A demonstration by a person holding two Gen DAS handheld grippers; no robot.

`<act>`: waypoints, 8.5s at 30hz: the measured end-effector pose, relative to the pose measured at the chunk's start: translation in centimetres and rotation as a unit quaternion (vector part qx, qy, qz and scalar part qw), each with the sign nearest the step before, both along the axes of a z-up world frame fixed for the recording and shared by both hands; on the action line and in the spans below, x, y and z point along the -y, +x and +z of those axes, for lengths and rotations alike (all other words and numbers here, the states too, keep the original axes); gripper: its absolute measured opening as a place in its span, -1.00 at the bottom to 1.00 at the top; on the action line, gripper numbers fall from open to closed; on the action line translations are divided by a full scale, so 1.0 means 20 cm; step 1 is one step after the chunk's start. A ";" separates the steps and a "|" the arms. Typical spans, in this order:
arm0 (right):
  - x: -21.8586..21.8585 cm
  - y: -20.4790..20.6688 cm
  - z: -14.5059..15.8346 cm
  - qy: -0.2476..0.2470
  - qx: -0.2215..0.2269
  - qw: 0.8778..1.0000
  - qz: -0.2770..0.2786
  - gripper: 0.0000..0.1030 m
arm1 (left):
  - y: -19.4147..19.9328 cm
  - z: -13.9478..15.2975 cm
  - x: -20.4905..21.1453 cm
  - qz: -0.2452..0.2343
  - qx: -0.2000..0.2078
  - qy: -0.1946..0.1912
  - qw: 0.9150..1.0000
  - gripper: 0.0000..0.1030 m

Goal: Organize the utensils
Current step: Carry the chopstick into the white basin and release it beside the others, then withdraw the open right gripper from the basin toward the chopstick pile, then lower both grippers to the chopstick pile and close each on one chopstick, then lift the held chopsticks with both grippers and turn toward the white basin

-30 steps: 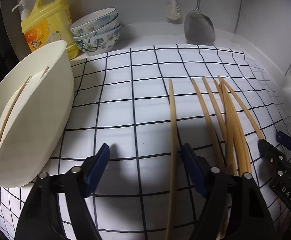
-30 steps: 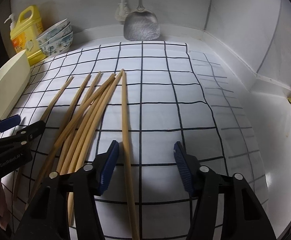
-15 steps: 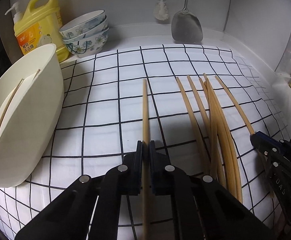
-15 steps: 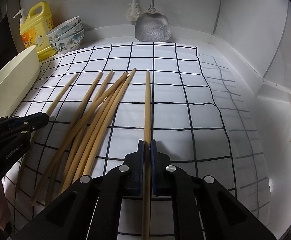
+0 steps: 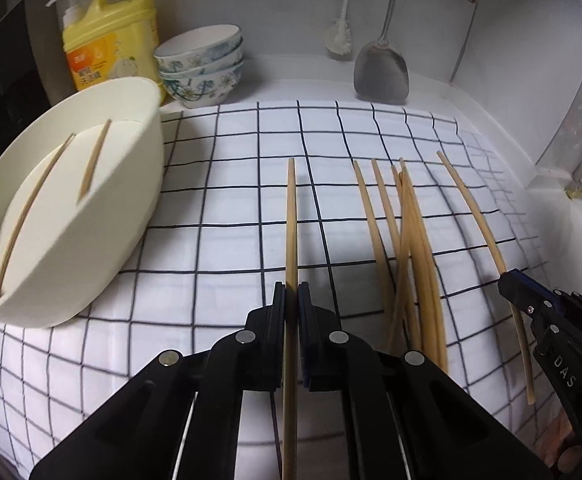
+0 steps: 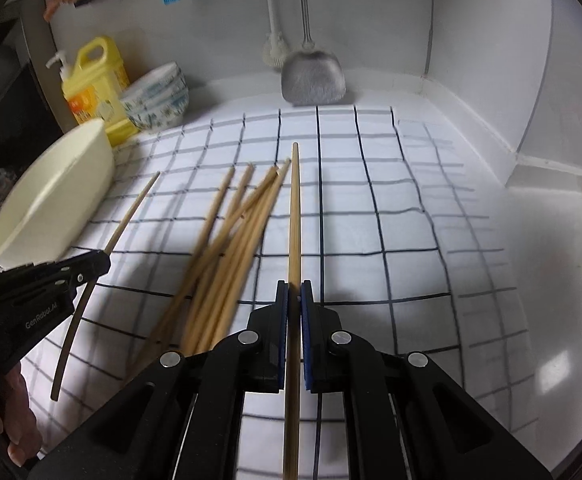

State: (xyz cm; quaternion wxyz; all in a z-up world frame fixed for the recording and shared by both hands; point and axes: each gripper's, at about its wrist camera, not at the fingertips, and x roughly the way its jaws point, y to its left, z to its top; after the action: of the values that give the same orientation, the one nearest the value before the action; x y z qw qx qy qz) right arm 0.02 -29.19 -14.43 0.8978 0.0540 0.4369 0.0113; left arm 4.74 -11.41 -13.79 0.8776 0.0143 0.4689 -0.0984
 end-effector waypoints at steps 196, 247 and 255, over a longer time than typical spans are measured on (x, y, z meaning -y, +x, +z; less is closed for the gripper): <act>-0.01 0.12 -0.19 -0.036 -0.041 0.998 -0.026 0.07 | -0.01 -0.04 0.08 -0.038 0.007 0.007 0.999 0.82; 0.06 0.11 -0.13 -0.011 -0.010 1.000 0.012 -0.88 | -0.02 -0.08 0.14 -0.061 0.010 -0.046 0.997 -0.86; 0.04 0.08 -0.09 0.006 -0.007 1.000 0.013 -0.88 | -0.04 0.03 0.09 -0.055 0.021 -0.072 0.996 -0.87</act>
State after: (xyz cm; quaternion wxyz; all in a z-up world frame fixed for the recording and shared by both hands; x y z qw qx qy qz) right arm 1.63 -30.06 -16.25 0.8941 0.0535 0.4438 0.0253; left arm 3.94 -13.18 -13.23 0.8794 -0.0214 0.4405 -0.1793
